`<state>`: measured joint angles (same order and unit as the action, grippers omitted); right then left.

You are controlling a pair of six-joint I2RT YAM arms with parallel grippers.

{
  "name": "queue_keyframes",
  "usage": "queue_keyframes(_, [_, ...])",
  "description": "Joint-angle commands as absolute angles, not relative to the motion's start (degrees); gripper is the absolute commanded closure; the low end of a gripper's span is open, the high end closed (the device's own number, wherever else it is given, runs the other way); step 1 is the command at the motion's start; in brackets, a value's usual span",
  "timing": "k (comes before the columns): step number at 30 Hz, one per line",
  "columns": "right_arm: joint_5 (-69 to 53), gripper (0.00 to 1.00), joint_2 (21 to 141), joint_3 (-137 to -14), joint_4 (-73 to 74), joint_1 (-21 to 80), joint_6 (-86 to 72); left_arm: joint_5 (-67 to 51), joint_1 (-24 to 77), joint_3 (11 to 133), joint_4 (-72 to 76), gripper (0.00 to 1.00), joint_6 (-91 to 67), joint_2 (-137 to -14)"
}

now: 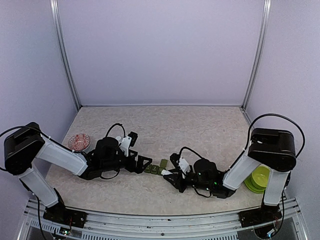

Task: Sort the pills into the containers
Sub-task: Pour the pill into the compartment of the pill container.

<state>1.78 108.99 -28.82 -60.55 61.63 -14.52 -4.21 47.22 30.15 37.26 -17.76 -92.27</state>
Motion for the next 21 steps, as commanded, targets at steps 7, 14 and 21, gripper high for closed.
queue_keyframes(7, [2.0,0.87,106.2,-31.4,-54.1,60.6,-15.9,-3.6,47.1,31.2,37.0,0.01,-17.0,-92.2])
queue_keyframes(14, [1.7,0.87,105.6,-32.2,-51.1,60.4,-16.5,-3.7,47.1,31.0,36.8,0.01,-16.9,-91.9])
queue_keyframes(21, [1.4,0.87,104.1,-32.7,-48.0,60.3,-17.1,-3.5,47.1,31.0,36.7,0.01,-16.9,-91.8])
